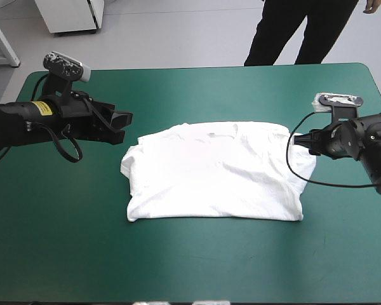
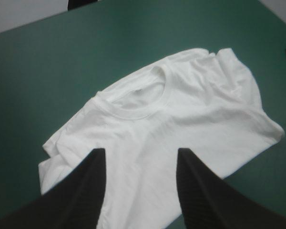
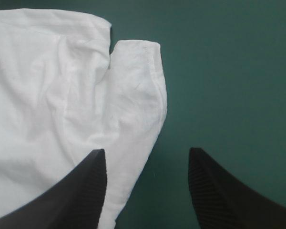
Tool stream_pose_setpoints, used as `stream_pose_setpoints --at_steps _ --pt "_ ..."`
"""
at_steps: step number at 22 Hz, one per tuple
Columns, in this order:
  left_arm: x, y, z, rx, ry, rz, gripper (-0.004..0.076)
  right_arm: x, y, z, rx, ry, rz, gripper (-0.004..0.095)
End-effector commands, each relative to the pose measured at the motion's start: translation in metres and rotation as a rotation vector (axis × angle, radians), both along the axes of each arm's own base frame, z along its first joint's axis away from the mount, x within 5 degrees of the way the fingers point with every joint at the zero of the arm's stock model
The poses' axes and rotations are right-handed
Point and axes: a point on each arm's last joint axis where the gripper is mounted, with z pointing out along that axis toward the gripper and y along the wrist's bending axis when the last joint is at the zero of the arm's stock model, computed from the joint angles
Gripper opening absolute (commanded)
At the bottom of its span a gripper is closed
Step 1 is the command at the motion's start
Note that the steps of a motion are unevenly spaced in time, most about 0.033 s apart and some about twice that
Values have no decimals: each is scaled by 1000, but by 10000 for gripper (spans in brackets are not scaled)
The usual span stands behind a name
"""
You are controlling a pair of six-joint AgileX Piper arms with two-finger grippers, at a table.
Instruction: Fold the cloth
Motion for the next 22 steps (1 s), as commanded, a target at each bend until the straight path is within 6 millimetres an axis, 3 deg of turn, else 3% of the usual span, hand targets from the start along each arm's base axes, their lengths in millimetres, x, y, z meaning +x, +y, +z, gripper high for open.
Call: stream_pose_setpoints --at_steps 1,9,19,22 --pt "-13 -2 25 -81 -112 -23 360 23 -13 -5 40 -45 -65 502" --pt "-17 -3 23 -78 -79 -56 360 61 -25 -64 136 117 -77 505" --pt "-17 -3 23 -77 -77 -57 359 102 -29 -104 90 208 -72 503" --pt "-17 -3 22 -74 -70 -60 359 104 -29 -123 87 294 -73 395"
